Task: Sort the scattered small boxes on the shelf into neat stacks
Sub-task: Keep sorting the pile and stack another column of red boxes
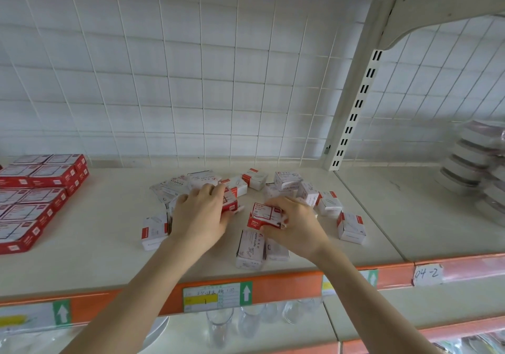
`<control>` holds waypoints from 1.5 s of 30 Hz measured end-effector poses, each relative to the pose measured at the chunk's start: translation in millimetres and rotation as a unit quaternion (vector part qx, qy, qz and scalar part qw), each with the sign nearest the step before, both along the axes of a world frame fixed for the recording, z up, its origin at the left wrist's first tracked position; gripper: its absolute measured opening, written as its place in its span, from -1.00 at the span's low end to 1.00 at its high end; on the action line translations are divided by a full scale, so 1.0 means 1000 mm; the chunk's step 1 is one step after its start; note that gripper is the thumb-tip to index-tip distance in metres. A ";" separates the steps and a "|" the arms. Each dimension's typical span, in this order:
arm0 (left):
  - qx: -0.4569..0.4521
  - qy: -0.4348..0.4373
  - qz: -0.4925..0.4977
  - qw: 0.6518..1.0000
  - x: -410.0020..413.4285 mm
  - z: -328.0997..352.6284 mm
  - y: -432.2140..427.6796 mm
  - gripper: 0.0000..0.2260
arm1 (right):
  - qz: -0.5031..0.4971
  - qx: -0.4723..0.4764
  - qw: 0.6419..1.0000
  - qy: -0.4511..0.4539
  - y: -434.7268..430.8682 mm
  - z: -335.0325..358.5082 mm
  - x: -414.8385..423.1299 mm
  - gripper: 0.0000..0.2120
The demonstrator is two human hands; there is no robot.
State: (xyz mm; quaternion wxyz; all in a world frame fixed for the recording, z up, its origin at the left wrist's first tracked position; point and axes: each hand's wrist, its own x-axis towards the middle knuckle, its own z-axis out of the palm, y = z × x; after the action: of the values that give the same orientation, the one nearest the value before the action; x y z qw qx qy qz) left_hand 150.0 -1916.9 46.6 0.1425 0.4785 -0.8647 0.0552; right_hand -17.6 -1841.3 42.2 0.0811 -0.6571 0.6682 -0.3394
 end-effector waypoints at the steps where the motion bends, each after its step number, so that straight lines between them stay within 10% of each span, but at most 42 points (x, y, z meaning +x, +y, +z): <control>1: -0.003 0.001 0.003 1.000 0.000 0.000 -0.001 -0.51 | 0.001 0.003 1.000 0.001 0.000 -0.003 0.001 -0.59; 22: -0.059 0.203 -0.081 0.974 0.057 0.002 -0.010 -0.56 | -0.073 -0.063 0.995 -0.035 -0.018 0.015 0.032 -0.65; 45: 0.025 0.208 -0.037 0.977 0.283 -0.003 -0.074 -0.58 | 0.066 -0.045 0.994 -0.069 -0.116 0.003 0.269 -0.64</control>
State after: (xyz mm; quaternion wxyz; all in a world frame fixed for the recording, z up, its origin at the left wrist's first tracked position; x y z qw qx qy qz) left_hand 433.3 -1990.9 43.8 0.3091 0.4505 -0.8344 -0.0722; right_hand 251.4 -1957.2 45.1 0.1192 -0.6777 0.6005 -0.4074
